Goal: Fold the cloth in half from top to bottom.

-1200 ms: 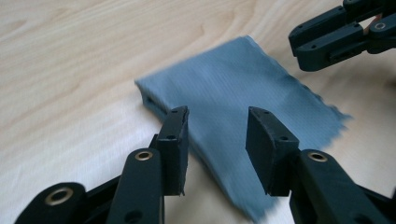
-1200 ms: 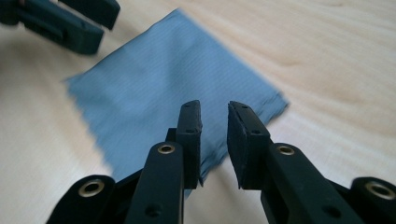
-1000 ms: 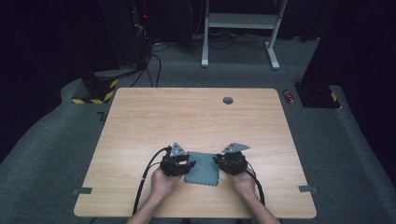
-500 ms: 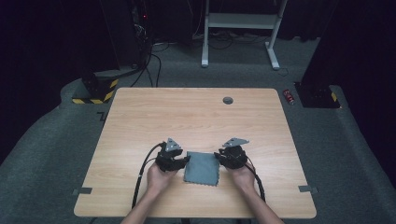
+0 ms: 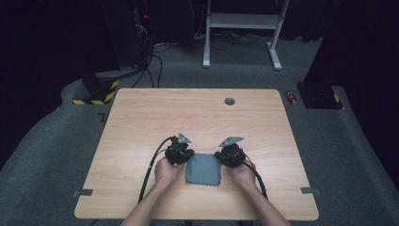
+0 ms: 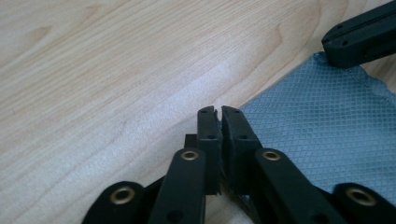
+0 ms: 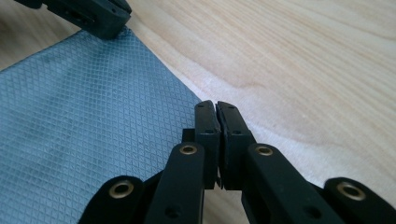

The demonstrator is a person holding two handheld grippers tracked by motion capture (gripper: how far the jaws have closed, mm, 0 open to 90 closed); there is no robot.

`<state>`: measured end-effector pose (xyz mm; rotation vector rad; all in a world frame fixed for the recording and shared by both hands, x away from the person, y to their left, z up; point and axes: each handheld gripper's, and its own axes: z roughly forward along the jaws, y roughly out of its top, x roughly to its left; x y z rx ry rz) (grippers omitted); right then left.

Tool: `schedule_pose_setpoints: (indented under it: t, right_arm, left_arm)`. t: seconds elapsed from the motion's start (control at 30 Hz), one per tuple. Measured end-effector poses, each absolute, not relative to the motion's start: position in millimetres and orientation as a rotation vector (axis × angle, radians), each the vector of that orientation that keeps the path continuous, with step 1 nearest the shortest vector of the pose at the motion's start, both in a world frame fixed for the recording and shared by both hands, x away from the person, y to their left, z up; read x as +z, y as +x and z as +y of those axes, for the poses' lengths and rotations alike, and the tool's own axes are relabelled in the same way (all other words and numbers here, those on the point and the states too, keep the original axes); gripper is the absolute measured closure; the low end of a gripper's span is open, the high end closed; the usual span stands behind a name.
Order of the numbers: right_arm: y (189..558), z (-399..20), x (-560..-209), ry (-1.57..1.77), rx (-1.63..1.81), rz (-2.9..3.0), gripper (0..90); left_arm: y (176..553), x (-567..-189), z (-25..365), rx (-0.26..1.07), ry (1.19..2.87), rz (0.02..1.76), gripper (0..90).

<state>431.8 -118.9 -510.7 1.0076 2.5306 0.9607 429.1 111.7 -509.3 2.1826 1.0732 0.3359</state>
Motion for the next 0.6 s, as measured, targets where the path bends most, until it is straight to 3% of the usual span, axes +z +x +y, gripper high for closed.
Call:
schedule_pose_setpoints:
  t: [0.6]
  right_arm:
    - [475, -97, -511, 1.064, 0.901, 2.459, 87.5]
  left_arm:
    - [466, -513, 121, 0.391, 2.128, 1.152, 86.7]
